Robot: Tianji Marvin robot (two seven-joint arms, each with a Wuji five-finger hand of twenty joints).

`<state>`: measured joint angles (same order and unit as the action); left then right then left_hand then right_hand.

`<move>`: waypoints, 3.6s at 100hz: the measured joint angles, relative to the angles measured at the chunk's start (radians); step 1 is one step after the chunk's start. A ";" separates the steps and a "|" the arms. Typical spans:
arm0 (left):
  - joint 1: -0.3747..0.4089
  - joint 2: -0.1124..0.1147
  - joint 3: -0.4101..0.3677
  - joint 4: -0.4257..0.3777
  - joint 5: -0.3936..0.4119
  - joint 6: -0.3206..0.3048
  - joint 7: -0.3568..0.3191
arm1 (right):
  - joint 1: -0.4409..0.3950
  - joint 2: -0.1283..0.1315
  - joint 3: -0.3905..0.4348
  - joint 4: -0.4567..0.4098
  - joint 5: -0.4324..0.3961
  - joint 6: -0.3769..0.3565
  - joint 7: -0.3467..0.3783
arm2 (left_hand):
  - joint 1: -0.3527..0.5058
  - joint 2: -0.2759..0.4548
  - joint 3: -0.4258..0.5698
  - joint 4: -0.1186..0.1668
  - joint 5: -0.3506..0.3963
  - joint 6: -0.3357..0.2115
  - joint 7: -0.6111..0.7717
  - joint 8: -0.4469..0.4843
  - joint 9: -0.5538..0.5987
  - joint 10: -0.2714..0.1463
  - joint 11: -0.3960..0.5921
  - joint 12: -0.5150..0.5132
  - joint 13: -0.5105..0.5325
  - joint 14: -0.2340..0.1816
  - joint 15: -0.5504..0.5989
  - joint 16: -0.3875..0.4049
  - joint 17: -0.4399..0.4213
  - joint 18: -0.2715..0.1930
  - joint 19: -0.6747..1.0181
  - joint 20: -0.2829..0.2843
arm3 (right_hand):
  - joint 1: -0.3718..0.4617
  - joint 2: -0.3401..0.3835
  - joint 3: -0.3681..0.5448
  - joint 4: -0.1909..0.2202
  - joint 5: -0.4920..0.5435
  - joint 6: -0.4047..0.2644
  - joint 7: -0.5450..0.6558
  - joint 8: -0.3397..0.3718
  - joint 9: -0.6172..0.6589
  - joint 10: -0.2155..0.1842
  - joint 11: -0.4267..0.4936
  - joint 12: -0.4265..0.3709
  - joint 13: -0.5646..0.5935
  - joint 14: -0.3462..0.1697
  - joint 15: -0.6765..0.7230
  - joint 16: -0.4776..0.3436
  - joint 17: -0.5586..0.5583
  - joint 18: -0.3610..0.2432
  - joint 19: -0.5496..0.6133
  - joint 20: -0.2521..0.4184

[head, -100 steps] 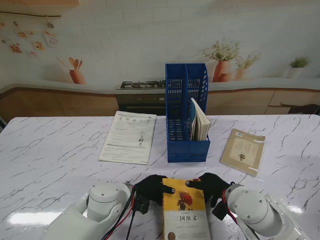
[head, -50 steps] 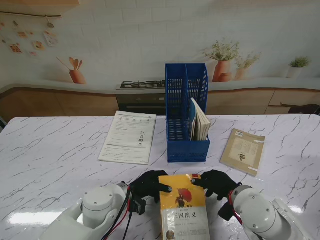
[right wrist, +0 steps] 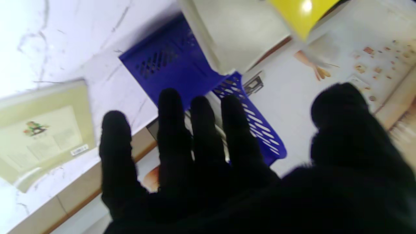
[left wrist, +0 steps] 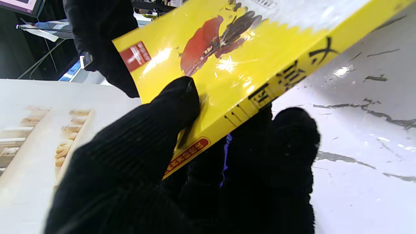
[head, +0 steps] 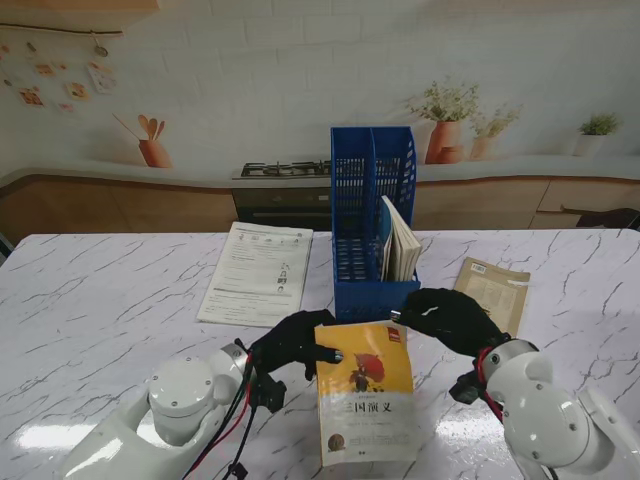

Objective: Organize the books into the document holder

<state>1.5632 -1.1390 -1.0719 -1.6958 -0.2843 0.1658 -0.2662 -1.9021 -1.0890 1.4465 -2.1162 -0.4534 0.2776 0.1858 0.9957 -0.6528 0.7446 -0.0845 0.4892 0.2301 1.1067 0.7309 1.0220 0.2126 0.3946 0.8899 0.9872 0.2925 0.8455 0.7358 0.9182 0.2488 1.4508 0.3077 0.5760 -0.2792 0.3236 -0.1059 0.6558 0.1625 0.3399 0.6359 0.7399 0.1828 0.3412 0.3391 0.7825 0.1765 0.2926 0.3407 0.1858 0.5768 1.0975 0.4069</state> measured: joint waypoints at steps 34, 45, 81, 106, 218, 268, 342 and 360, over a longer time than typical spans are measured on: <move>-0.031 0.016 -0.016 -0.038 0.047 -0.028 -0.037 | 0.092 0.007 -0.042 0.014 0.004 -0.072 0.007 | 0.000 0.000 0.000 0.000 0.000 0.000 -0.001 0.001 0.000 0.000 0.000 0.005 0.002 0.000 0.000 0.007 0.002 0.000 0.002 0.000 | -0.001 -0.014 0.000 0.000 0.001 -0.051 0.000 0.000 0.001 -0.057 -0.051 0.000 -0.040 -0.034 -0.065 0.000 -0.075 0.000 -0.103 0.000; -0.041 0.020 -0.024 -0.055 0.062 -0.031 -0.046 | 0.135 0.008 -0.071 0.035 0.009 -0.089 0.007 | 0.000 0.000 0.000 0.000 0.000 0.000 -0.001 0.001 0.000 0.000 -0.002 0.006 0.009 0.000 0.000 0.007 0.008 0.000 0.002 0.000 | -0.012 -0.030 0.012 0.000 0.001 -0.055 0.000 0.000 0.001 -0.074 -0.063 0.000 -0.040 -0.037 -0.077 -0.002 -0.089 0.000 -0.136 -0.001; -0.077 0.027 -0.057 -0.104 0.123 -0.029 -0.050 | 0.223 0.029 -0.082 0.090 0.052 -0.135 0.158 | 0.000 0.000 0.000 0.000 0.007 -0.006 -0.002 0.002 0.025 -0.002 -0.010 0.008 0.011 0.001 0.000 0.008 0.009 0.000 0.002 0.000 | -0.011 -0.043 0.028 0.000 0.002 -0.076 0.000 0.000 0.032 -0.087 -0.061 0.013 -0.040 -0.047 -0.086 -0.011 -0.106 0.000 -0.188 -0.013; -0.107 0.031 -0.069 -0.111 0.138 -0.003 -0.062 | 0.226 0.044 -0.055 0.090 0.079 -0.140 0.224 | 0.000 0.000 0.000 0.000 0.016 -0.014 -0.009 0.002 0.031 -0.003 -0.011 0.015 0.012 0.001 0.001 0.012 0.010 0.000 0.003 0.000 | 0.091 -0.052 -0.004 0.000 0.026 -0.080 0.036 0.015 0.100 -0.087 0.001 0.061 0.064 -0.048 -0.003 0.050 0.029 0.000 -0.059 0.214; -0.181 0.003 -0.015 -0.024 0.088 -0.018 0.023 | 0.225 0.063 -0.056 0.166 0.249 -0.285 0.240 | 0.015 -0.029 -0.006 -0.002 0.031 -0.082 -0.017 0.024 0.036 -0.003 -0.054 -0.015 0.012 0.002 -0.005 0.008 -0.001 0.009 0.118 0.032 | 0.195 -0.139 0.571 -0.097 0.033 0.019 0.385 0.566 0.188 -0.064 0.646 0.559 0.467 -0.254 1.157 0.472 0.945 0.000 0.691 0.403; -0.178 -0.003 -0.033 -0.014 0.117 -0.046 0.011 | 0.136 0.013 -0.020 0.083 0.224 -0.209 0.061 | -0.033 0.179 -0.114 0.004 0.078 -0.093 -0.485 -0.302 -0.316 0.052 0.011 -0.435 -0.405 0.131 -0.288 -0.146 -0.630 0.158 -0.205 0.319 | 0.195 -0.139 0.562 -0.108 0.060 0.041 0.385 0.575 0.188 -0.046 0.731 0.652 0.482 -0.315 1.208 0.495 0.950 0.000 0.700 0.423; -0.071 0.021 -0.152 -0.069 0.189 0.031 -0.017 | 0.171 -0.027 0.079 -0.085 0.175 0.023 -0.074 | -0.048 0.209 -0.139 0.024 0.078 -0.091 -0.540 -0.312 -0.358 0.054 -0.019 -0.450 -0.469 0.131 -0.371 -0.174 -0.728 0.171 -0.295 0.307 | 0.195 -0.139 0.562 -0.108 0.062 0.044 0.385 0.576 0.188 -0.044 0.743 0.654 0.493 -0.316 1.210 0.508 0.958 0.000 0.703 0.433; -0.050 0.027 -0.174 -0.067 0.208 0.066 -0.038 | 0.211 -0.028 0.118 -0.127 0.117 0.119 -0.055 | -0.048 0.209 -0.149 0.025 0.078 -0.091 -0.540 -0.312 -0.358 0.054 -0.020 -0.450 -0.469 0.131 -0.371 -0.174 -0.729 0.172 -0.295 0.307 | 0.195 -0.134 0.556 -0.108 0.062 0.044 0.385 0.576 0.188 -0.044 0.744 0.662 0.493 -0.317 1.210 0.508 0.958 0.000 0.703 0.433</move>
<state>1.5134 -1.1119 -1.2460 -1.7631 -0.0763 0.2321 -0.3047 -1.6915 -1.1167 1.5644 -2.2437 -0.3360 0.3962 0.1304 0.9473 -0.4440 0.5959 -0.0600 0.5670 0.1393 0.5662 0.4185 0.6641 0.2663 0.3745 0.4401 0.5181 0.4238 0.4743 0.5619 0.1893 0.4205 1.1559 0.6151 0.7705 -0.4131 0.8801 -0.2144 0.7179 0.2065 0.7246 1.2124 0.9284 0.1387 1.0852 1.0014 1.2751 -0.1404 1.5021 0.8487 1.1435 0.5768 1.8002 0.8402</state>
